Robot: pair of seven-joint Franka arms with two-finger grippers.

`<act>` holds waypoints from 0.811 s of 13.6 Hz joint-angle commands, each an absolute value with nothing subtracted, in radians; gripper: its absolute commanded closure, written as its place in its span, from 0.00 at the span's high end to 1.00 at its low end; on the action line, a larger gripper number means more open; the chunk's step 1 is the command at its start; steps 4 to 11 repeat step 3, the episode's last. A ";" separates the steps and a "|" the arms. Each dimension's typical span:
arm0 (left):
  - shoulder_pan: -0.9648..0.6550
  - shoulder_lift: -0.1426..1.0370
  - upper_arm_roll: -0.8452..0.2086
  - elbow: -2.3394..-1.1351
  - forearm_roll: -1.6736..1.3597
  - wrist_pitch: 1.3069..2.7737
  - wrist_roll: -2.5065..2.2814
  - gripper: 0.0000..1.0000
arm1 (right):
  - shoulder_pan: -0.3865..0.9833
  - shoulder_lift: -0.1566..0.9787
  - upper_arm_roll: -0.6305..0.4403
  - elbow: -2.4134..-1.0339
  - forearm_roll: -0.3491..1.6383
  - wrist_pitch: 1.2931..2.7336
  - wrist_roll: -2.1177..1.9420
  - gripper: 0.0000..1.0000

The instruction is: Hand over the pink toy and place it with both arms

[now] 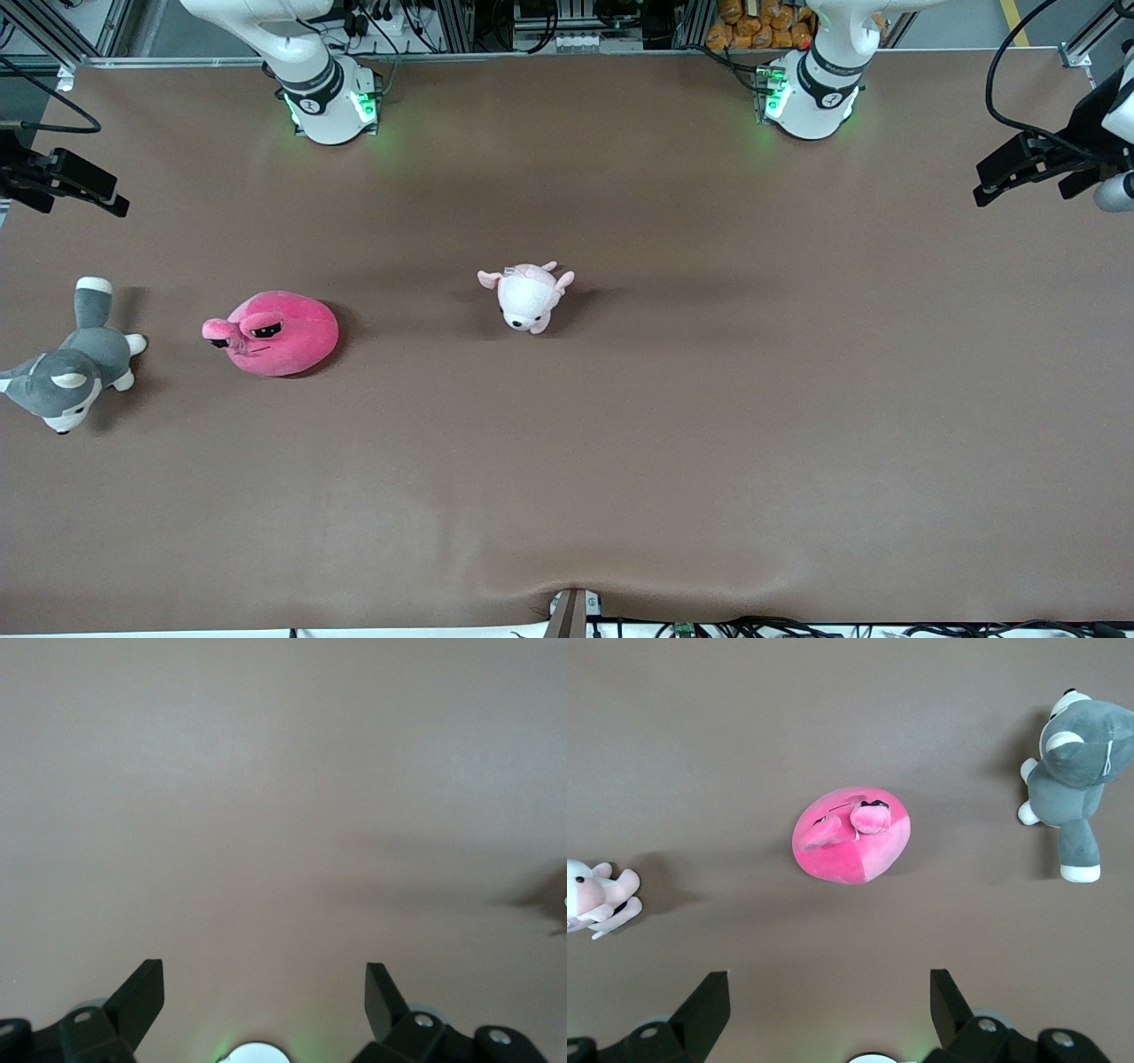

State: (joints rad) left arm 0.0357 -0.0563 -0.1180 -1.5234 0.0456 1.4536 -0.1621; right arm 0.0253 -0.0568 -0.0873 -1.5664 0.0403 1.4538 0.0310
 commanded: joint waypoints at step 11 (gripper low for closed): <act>0.044 -0.046 -0.120 -1.506 0.037 1.417 -0.169 1.00 | 0.029 -0.060 -0.089 -1.559 0.031 1.439 0.040 1.00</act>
